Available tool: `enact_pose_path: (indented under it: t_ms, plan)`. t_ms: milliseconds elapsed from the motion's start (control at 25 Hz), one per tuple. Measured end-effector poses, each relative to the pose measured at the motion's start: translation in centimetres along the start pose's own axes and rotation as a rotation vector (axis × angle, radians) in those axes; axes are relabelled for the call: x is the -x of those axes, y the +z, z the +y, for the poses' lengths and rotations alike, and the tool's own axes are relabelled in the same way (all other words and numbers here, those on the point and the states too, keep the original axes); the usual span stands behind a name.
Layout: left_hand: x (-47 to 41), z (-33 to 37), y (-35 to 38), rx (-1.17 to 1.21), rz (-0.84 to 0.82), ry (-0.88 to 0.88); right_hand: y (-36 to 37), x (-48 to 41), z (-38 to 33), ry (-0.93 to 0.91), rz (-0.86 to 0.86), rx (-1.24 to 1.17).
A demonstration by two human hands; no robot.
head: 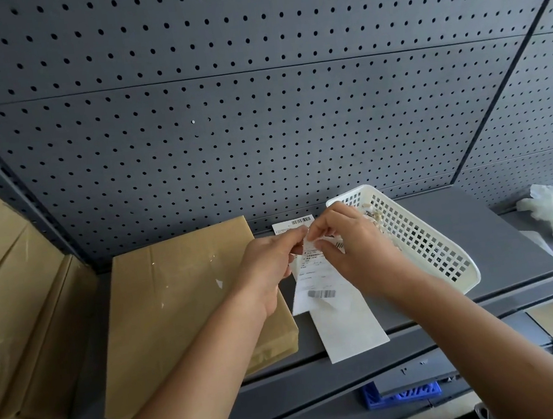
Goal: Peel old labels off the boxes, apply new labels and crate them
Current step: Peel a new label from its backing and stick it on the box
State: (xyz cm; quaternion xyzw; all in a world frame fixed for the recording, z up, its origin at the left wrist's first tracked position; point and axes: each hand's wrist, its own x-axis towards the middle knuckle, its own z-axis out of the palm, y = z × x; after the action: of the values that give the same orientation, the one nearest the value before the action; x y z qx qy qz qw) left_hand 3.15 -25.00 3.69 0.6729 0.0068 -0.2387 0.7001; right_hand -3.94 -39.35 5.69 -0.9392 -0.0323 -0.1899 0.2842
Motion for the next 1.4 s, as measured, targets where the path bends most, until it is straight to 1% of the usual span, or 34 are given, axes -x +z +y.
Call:
enact_pose_path:
  t_ms: [120, 280, 480, 560, 640, 760, 840, 1040, 1160, 1240, 1280, 1400]
  plan:
    - [-0.2, 0.1, -0.1, 0.042, 0.001, -0.021, -0.1, 0.2, 0.2, -0.027, 0.021, 0.026]
    - [-0.4, 0.1, 0.1, 0.128, -0.04, -0.099, 0.2, 0.4, 0.4, -0.08, 0.13, 0.043]
    - [-0.6, 0.2, 0.2, 0.163, -0.055, -0.136, 0.3, 0.6, 0.4, -0.171, 0.224, 0.1]
    - [-0.9, 0.1, 0.0, 0.151, -0.041, -0.15, 0.1, 0.7, 0.2, -0.199, 0.222, 0.094]
    - [-1.2, 0.1, -0.2, 0.123, -0.03, -0.158, -0.2, 0.9, -0.2, -0.195, 0.189, 0.041]
    - [-1.6, 0.4, -0.7, 0.082, -0.043, -0.163, -1.1, 1.3, -1.0, -0.112, 0.187, -0.056]
    - [-1.9, 0.8, -1.1, 0.023, -0.076, -0.117, -1.7, 1.3, -1.4, -0.081, 0.218, -0.103]
    - [-2.9, 1.8, -1.0, -0.113, -0.028, -0.036, -3.8, 0.8, -2.7, -0.109, 0.333, -0.143]
    - [-4.2, 1.7, -0.8, -0.246, -0.006, 0.05, -5.2, 0.5, -4.1, -0.214, 0.408, -0.081]
    - [-5.8, 1.1, -0.8, -0.372, 0.044, 0.115, -6.0, 0.4, -5.3, -0.3, 0.446, -0.063]
    - [-6.3, 1.1, -0.6, -0.421, 0.07, 0.126, -6.5, 0.5, -5.9, -0.342, 0.46, -0.057]
    - [-7.0, 1.4, 0.2, -0.525, 0.062, 0.117, -8.1, 0.9, -7.8, -0.447, 0.524, -0.02]
